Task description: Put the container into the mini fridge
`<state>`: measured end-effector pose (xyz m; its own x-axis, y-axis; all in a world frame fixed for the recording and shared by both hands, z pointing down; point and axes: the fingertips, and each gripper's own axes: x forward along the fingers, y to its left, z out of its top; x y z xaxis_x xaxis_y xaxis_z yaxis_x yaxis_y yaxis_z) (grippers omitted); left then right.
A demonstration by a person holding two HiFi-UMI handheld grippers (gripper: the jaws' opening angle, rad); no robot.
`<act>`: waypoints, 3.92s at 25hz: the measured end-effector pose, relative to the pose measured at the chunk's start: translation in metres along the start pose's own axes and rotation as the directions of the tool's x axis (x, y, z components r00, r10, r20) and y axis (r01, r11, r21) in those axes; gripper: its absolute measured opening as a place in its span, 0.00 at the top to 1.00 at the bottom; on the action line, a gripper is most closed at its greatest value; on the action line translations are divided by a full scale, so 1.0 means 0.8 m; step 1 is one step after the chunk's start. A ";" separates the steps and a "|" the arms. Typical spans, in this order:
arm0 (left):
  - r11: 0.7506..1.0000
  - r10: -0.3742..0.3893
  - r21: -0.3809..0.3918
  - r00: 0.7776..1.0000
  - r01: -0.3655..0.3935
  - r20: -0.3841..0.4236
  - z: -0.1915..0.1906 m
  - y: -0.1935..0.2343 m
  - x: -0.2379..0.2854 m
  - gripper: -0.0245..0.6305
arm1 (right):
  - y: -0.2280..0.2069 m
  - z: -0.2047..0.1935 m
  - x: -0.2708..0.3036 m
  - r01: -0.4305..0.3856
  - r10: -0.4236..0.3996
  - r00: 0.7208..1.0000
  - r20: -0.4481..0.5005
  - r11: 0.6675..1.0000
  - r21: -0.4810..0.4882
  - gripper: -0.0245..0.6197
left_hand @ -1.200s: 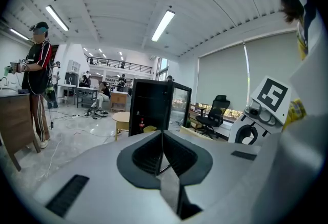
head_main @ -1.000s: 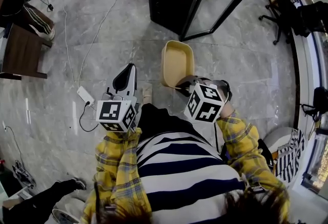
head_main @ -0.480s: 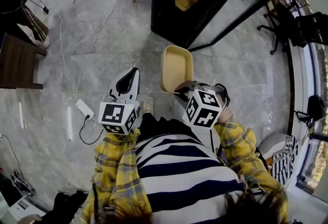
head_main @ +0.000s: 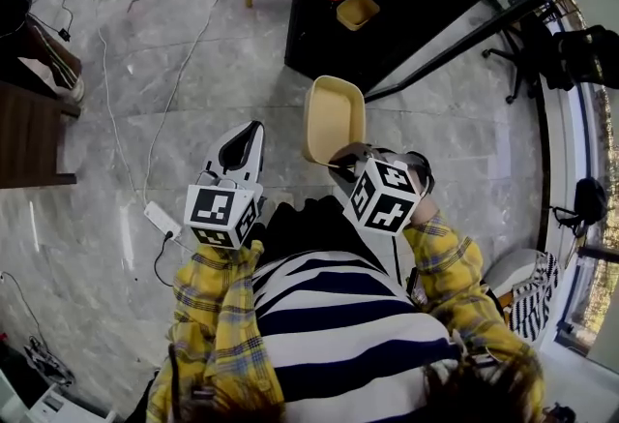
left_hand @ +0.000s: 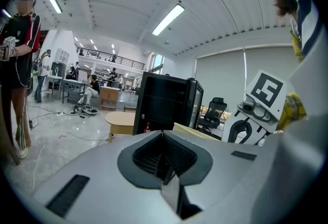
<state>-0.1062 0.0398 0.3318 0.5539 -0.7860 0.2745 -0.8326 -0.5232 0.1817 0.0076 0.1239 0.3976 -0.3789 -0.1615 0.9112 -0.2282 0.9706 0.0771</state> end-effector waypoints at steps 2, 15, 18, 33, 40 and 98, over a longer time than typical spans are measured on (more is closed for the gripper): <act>1.000 -0.008 0.000 1.000 0.008 0.002 0.004 0.013 0.007 0.93 | -0.014 0.010 0.004 0.008 -0.008 1.000 -0.002 1.000 0.010 0.92; 1.000 0.006 -0.004 1.000 -0.006 0.000 0.014 0.058 0.058 0.93 | -0.100 0.025 0.020 0.030 -0.030 0.999 -0.015 0.999 0.029 0.92; 1.000 0.027 -0.006 1.000 -0.027 0.003 0.018 0.070 0.074 0.93 | -0.124 0.025 0.026 0.026 -0.026 1.000 -0.012 0.999 0.024 0.92; 0.996 0.079 -0.042 0.997 -0.080 -0.021 0.025 0.089 0.208 0.93 | -0.278 -0.013 0.048 0.032 -0.032 0.999 -0.025 0.999 0.031 0.92; 0.992 0.112 -0.048 0.993 -0.113 -0.028 0.029 0.096 0.258 0.93 | -0.350 -0.026 0.063 0.048 -0.047 0.999 -0.021 0.998 0.046 0.92; 0.970 0.188 -0.162 0.982 -0.181 0.031 -0.010 0.181 0.457 0.93 | -0.687 -0.034 0.173 0.486 -0.471 0.872 -0.131 0.866 0.121 0.91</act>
<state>-0.0245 -0.3205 0.4659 0.3873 -0.8802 0.2744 -0.9078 -0.3123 0.2798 0.1054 -0.4271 0.4924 -0.1054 -0.5748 0.8115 -0.4904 0.7400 0.4604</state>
